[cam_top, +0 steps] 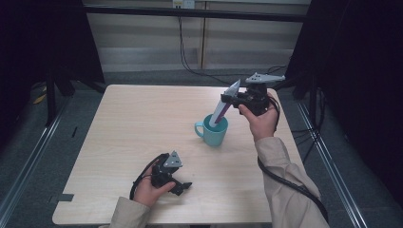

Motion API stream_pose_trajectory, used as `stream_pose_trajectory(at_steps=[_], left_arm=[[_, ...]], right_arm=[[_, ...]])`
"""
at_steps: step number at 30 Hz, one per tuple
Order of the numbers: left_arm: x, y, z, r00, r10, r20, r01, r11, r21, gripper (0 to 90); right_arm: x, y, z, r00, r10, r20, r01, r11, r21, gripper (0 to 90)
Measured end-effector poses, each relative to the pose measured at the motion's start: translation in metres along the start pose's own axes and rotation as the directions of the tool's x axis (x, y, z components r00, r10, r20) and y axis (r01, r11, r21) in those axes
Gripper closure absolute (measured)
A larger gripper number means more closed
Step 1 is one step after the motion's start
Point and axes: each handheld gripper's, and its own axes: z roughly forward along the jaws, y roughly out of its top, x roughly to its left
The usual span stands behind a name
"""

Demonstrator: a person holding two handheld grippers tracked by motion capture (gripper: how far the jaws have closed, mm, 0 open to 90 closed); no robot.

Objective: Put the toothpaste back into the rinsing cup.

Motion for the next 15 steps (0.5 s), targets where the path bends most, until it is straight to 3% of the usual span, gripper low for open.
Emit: stream_pose_trajectory(at_steps=[15], left_arm=[[0.0,0.0,0.0,1.0,0.0,-0.002,0.0,1.0,-0.002,2.8]], right_arm=[[-0.006,-0.019,0.02,0.9997,0.018,0.016,-0.018,0.999,0.038,74.3]])
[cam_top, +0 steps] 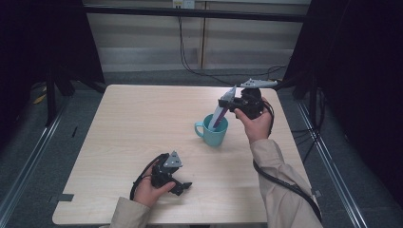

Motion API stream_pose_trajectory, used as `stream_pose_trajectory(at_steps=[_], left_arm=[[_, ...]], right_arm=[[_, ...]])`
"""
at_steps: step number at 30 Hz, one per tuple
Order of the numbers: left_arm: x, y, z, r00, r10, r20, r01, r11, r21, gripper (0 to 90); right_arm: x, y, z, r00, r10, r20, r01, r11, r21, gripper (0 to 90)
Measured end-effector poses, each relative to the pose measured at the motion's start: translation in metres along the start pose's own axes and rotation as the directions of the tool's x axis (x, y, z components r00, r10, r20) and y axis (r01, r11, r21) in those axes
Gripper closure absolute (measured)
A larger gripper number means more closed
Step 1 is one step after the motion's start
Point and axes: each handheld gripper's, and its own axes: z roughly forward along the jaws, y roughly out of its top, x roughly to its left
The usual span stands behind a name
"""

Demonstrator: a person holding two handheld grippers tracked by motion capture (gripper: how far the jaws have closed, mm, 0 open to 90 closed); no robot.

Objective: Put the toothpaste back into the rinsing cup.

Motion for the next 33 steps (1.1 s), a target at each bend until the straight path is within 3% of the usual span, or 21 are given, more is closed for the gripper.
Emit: stream_pose_trajectory(at_steps=[20,33], left_arm=[[0.0,0.0,0.0,1.0,-0.003,-0.001,0.003,1.0,-0.002,2.8],[0.0,0.0,0.0,1.0,-0.003,-0.002,0.003,1.0,-0.003,2.8]], right_arm=[[0.003,-0.022,0.025,0.9999,0.014,0.002,-0.014,0.999,0.048,74.2],[0.002,-0.029,0.031,0.9998,0.015,0.013,-0.016,0.998,0.069,74.0]])
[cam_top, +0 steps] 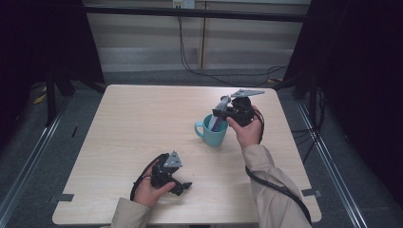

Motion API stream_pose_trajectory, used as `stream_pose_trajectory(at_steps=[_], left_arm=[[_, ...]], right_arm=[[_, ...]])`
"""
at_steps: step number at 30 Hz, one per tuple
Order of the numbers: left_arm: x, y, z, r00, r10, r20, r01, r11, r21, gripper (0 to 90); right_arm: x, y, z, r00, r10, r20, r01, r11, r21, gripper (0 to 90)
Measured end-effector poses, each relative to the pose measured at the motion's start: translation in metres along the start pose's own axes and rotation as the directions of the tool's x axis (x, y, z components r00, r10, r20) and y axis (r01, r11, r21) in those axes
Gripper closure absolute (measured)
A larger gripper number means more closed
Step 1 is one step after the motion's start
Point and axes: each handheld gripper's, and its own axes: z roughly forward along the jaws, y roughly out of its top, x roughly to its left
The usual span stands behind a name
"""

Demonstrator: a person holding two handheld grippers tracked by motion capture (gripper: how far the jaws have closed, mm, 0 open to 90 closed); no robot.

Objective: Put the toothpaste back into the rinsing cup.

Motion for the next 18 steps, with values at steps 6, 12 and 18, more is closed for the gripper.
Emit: stream_pose_trajectory(at_steps=[6,12,18], left_arm=[[0.0,0.0001,-0.0003,1.0,0.001,0.0,-0.001,1.0,0.004,2.8],[-0.0002,-0.0001,0.0,1.0,-0.001,-0.001,0.001,1.0,0.0,2.9],[-0.0001,0.0,-0.0003,1.0,0.0,-0.001,0.0,1.0,0.003,2.9]], right_arm=[[0.0024,-0.0023,0.0041,0.9999,-0.011,0.0,0.011,1.0,0.007,74.0],[0.0019,-0.0066,0.0063,0.9999,-0.01,0.002,0.01,1.0,0.016,73.9],[0.0006,-0.0079,0.0059,1.0,-0.007,0.004,0.007,1.0,0.007,73.7]])
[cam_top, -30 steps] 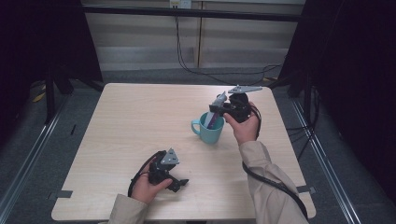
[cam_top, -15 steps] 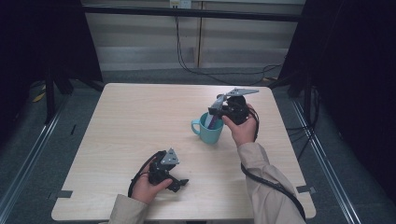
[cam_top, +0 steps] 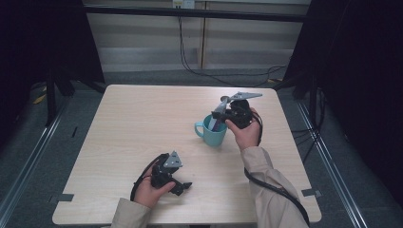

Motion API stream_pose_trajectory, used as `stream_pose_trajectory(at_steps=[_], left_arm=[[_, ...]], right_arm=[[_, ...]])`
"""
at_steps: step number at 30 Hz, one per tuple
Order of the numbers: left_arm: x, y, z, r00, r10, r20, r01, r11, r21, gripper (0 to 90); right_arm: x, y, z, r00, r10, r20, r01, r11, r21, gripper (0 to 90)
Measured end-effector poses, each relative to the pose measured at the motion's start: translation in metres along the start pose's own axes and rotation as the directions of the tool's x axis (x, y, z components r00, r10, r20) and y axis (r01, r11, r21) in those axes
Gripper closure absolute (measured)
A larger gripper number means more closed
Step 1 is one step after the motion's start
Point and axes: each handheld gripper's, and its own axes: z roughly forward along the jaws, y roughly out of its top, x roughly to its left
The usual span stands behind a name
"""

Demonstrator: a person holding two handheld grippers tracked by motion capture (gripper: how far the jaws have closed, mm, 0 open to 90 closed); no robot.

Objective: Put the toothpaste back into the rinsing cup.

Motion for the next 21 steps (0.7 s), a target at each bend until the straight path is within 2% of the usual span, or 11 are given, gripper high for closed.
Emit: stream_pose_trajectory(at_steps=[6,9,16,21], left_arm=[[0.0,0.0,0.0,1.0,-0.002,0.0,0.002,1.0,0.0,2.9],[0.0,0.0,0.0,1.0,-0.002,-0.001,0.002,1.0,-0.001,2.8],[0.0,0.0,0.0,1.0,-0.003,-0.001,0.003,1.0,-0.002,2.9],[0.001,0.0,-0.001,1.0,0.009,-0.001,-0.009,0.9999,0.01,2.9]], right_arm=[[-0.003,-0.004,-0.003,0.9998,0.018,-0.002,-0.018,1.0,-0.02,71.0],[-0.005,-0.005,-0.007,0.9998,0.012,0.013,-0.012,1.0,-0.006,70.8],[-0.01,-0.01,-0.015,0.9997,0.017,0.016,-0.017,1.0,-0.01,70.4],[-0.011,-0.013,-0.018,0.9995,0.018,0.026,-0.017,1.0,-0.01,67.6]])
